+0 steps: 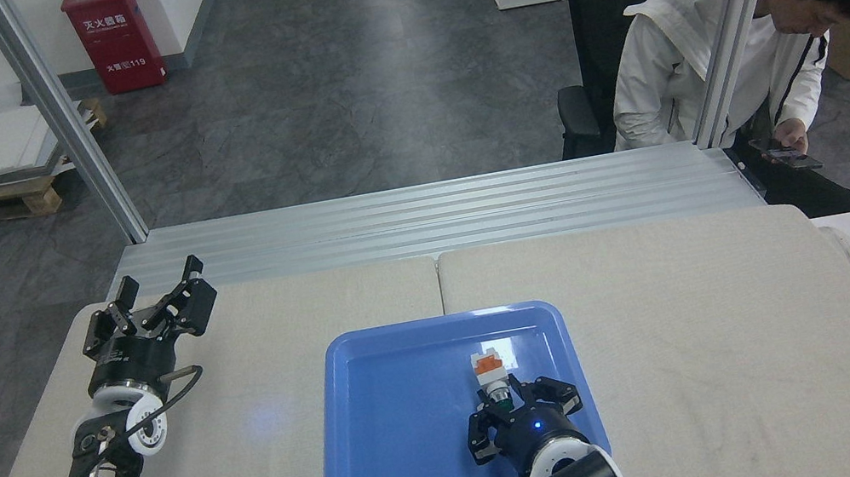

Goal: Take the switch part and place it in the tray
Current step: 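Lower the held switch part into the blue tray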

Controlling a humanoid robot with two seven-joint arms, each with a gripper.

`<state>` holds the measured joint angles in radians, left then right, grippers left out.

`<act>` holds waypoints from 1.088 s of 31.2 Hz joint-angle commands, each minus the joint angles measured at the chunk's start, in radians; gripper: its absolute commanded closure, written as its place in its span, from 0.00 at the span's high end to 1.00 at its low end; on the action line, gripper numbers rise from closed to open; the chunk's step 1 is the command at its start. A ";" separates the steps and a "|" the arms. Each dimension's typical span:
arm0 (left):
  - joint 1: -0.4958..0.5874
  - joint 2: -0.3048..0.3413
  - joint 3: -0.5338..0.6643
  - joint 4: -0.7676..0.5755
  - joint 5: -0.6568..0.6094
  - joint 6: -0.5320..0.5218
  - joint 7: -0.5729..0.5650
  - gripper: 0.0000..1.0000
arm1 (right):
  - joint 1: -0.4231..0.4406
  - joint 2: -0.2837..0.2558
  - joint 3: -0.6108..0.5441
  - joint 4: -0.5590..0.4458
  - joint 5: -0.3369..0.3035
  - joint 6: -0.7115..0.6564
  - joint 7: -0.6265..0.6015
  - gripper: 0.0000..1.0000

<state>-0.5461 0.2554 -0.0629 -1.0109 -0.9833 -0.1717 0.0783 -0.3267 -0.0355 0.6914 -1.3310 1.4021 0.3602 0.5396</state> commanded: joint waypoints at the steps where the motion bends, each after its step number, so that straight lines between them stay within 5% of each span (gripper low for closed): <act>1: 0.000 0.001 0.000 0.000 0.000 0.000 0.000 1.00 | -0.002 0.048 0.000 0.006 0.001 0.078 0.019 0.32; 15: 0.000 0.001 0.000 0.000 0.000 0.000 0.000 1.00 | -0.029 0.091 0.014 0.078 0.003 0.172 0.022 0.33; 17: 0.000 -0.001 0.000 0.000 0.000 0.000 0.000 1.00 | -0.031 0.092 0.010 0.082 -0.003 0.172 0.020 0.42; 24: 0.000 -0.001 0.000 0.000 0.000 0.000 0.000 1.00 | -0.031 0.100 -0.007 0.093 -0.032 0.171 0.010 0.95; 30: 0.000 0.001 0.000 0.000 0.000 0.000 0.000 1.00 | -0.092 0.123 -0.101 0.093 -0.054 0.166 -0.055 0.98; 34: 0.000 -0.001 0.000 0.000 0.000 0.000 0.000 1.00 | -0.193 0.154 -0.223 0.093 -0.054 0.158 -0.284 0.98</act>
<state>-0.5461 0.2556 -0.0629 -1.0109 -0.9833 -0.1726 0.0785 -0.4254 0.0919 0.5867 -1.2386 1.3524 0.5286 0.4613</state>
